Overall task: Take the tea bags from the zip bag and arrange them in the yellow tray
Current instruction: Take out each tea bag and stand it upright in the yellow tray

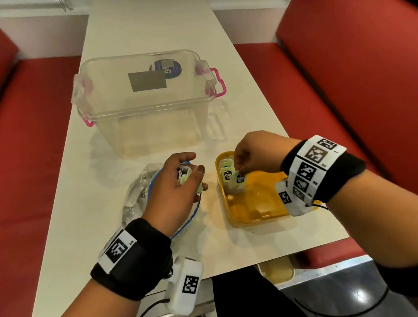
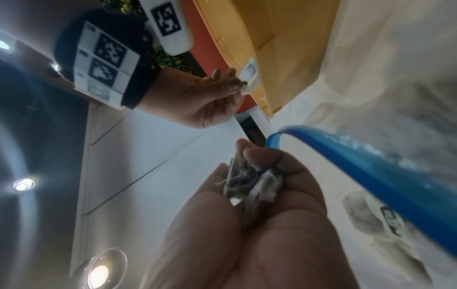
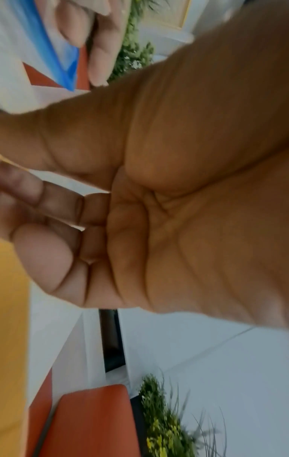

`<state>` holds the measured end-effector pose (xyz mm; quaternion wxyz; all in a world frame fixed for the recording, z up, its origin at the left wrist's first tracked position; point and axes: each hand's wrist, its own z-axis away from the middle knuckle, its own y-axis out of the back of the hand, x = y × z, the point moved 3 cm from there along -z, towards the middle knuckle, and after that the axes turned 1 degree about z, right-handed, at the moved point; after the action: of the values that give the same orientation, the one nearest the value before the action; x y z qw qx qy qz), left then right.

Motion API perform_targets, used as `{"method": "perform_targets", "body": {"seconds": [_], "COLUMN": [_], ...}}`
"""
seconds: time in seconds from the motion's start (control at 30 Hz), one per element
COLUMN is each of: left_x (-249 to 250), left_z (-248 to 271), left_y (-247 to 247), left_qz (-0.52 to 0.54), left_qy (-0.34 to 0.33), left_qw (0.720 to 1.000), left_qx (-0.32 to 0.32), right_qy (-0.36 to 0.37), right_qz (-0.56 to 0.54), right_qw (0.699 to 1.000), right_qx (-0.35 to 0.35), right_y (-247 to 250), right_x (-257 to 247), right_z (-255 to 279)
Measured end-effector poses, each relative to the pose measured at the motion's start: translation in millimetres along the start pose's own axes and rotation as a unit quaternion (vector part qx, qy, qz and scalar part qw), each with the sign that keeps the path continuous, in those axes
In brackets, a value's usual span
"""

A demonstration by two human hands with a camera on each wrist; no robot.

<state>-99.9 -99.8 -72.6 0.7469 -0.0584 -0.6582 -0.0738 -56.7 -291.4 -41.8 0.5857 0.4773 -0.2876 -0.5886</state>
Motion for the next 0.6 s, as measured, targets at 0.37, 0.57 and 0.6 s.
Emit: {"method": "perform_targets", "body": {"seconds": [0.37, 0.57, 0.6], "left_x": [-2, -2, -2], "left_z": [7, 8, 8], "left_y": [9, 9, 9], "left_qz": [0.028, 0.044, 0.05], "left_qy": [0.011, 0.018, 0.021], "left_qw": [0.999, 0.999, 0.998], "left_qx": [0.018, 0.013, 0.011], "right_qy": [-0.002, -0.016, -0.016], "right_qz": [0.088, 0.085, 0.08], "right_qw": [0.995, 0.996, 0.997], "right_qx": [-0.036, -0.012, 0.001], "right_y": [-20, -17, -13], "right_x": [-18, -15, -15], "right_z": [-34, -32, -29]}}
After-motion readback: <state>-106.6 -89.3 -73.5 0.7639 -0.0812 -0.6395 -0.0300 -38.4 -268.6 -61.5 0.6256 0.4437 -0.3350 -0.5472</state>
